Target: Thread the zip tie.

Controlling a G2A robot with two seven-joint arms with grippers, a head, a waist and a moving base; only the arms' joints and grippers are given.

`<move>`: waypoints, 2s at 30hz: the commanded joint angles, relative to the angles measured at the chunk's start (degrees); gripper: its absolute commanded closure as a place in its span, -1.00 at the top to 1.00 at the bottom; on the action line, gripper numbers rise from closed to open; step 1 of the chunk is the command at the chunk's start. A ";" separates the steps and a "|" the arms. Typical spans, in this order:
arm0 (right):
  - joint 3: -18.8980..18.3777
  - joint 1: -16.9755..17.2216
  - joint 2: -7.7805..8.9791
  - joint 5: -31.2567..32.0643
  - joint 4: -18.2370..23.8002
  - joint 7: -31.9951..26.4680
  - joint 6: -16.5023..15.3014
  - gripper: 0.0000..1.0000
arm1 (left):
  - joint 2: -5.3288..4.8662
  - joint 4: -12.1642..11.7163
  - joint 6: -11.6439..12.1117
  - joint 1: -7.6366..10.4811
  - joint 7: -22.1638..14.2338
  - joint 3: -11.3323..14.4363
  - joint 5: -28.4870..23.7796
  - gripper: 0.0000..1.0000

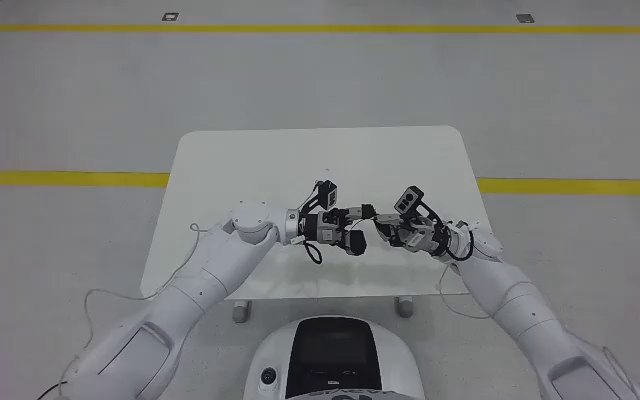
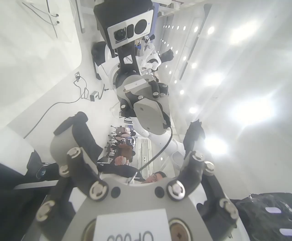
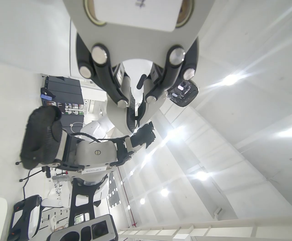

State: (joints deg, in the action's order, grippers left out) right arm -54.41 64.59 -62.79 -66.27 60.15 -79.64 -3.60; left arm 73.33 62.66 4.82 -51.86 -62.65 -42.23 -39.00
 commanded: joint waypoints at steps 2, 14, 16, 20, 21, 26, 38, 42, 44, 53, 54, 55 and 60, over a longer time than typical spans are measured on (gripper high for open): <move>-0.15 0.21 0.01 -0.37 0.17 0.00 -0.05 -1.00 | 0.03 0.02 0.03 0.01 -0.02 0.09 -0.04 1.00; -0.96 1.44 0.39 -0.72 1.72 0.00 -0.90 -1.00 | 0.22 -0.23 0.18 -0.18 -0.58 0.29 -1.40 1.00; -1.02 1.59 0.45 -0.71 1.91 0.00 -0.95 -1.00 | 0.27 -0.26 0.21 -0.18 -0.60 0.39 -1.44 1.00; -1.23 1.87 0.54 -0.91 2.23 0.00 -1.30 -1.00 | 0.33 -0.40 0.20 -0.12 -0.71 0.54 -1.46 1.00; -1.29 1.92 0.57 -0.91 2.31 0.00 -1.36 -1.00 | 0.34 -0.44 0.16 -0.10 -0.75 0.56 -1.48 1.00; -1.37 2.03 0.68 -0.70 2.56 0.00 -1.37 -1.00 | 0.37 -0.52 0.16 -0.08 -0.80 0.63 -1.50 1.00; -1.84 2.13 0.80 -1.00 2.48 0.00 -1.95 -1.00 | 0.47 -0.72 0.23 0.04 -1.23 0.69 -2.01 1.00; -1.68 1.91 0.70 -0.83 2.16 0.00 -1.98 -1.00 | 0.52 -0.88 0.26 0.14 -1.48 0.75 -2.19 1.00; -1.58 1.79 0.63 -0.81 2.01 0.00 -2.00 -1.00 | 0.54 -0.96 0.25 0.21 -1.55 0.76 -2.23 1.00; -1.41 1.38 0.35 -0.72 1.08 0.00 -2.20 -1.00 | 0.63 -1.17 0.24 0.42 -1.91 0.86 -2.37 1.00; -1.31 1.33 0.32 -0.54 0.99 0.00 -2.08 -1.00 | 0.63 -1.19 0.23 0.43 -1.94 0.87 -2.37 1.00; -1.17 1.23 0.29 -0.17 0.80 0.00 -1.91 -1.00 | 0.64 -1.20 0.22 0.46 -1.94 0.89 -2.34 1.00; -0.95 0.57 0.17 1.72 -0.60 0.00 -1.42 -1.00 | 0.70 -1.48 0.32 0.49 -1.79 1.00 -2.26 1.00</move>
State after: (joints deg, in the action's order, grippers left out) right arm -55.37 65.27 -62.60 -64.88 59.77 -79.64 -5.09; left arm 74.02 61.28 5.11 -51.37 -64.49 -41.24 -41.27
